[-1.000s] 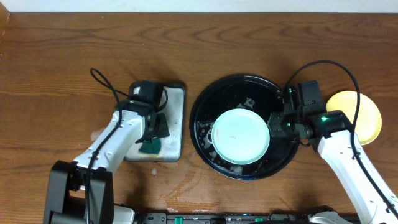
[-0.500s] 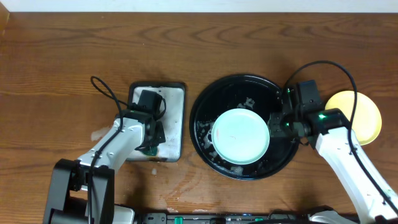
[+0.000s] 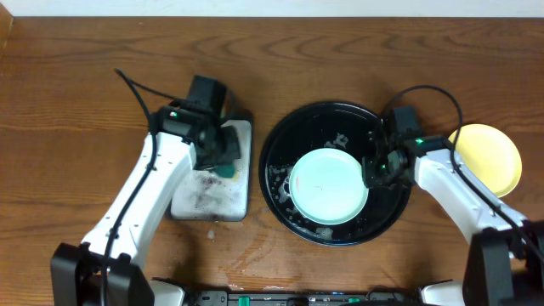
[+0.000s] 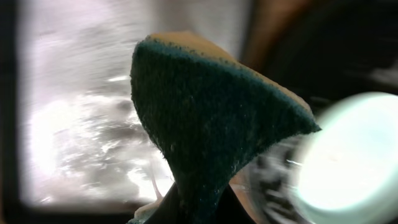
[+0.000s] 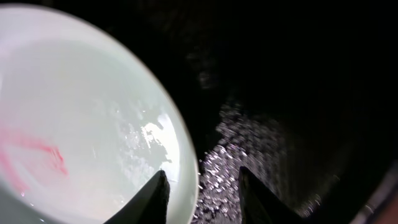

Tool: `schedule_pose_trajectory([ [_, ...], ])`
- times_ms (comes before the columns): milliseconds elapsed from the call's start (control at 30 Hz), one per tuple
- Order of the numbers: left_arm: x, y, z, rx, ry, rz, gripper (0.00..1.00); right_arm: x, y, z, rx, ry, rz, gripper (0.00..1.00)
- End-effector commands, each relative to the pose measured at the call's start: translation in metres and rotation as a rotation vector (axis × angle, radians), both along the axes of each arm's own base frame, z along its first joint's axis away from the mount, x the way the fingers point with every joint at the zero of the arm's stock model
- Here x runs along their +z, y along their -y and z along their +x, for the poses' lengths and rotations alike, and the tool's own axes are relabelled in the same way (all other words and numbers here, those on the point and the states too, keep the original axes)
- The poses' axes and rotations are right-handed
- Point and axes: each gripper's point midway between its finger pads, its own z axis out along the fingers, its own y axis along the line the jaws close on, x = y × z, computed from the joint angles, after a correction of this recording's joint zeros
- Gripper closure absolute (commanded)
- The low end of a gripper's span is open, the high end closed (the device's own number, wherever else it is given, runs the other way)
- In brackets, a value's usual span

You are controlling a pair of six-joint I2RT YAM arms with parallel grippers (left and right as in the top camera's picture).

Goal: Clean dirty plates on tray and stack at the side
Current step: 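Scrub the pale mint plate with the sponge, right gripper holding rim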

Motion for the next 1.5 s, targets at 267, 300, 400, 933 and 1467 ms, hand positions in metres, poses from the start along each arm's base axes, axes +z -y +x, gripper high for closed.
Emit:
schedule_pose_trajectory([
  [267, 0.008, 0.107, -0.023, -0.195, 0.005, -0.187, 0.92, -0.046, -0.008, -0.010, 0.065, -0.135, 0.066, 0.99],
  [300, 0.005, 0.115, -0.024, -0.198, 0.001, -0.192, 0.93, -0.047, -0.010, -0.011, 0.063, -0.143, 0.082, 0.99],
  [400, -0.007, 0.137, -0.029, -0.210, -0.021, -0.201, 0.93, -0.046, -0.010, -0.011, 0.063, -0.144, 0.087, 0.99],
  [933, -0.110, 0.224, -0.066, -0.228, -0.212, -0.215, 0.92, -0.045, -0.009, -0.014, 0.023, -0.164, 0.084, 0.99],
  [1467, -0.123, 0.063, -0.002, -0.159, 0.066, 0.659, 0.93, -0.045, -0.008, -0.017, 0.016, -0.174, 0.082, 0.99],
])
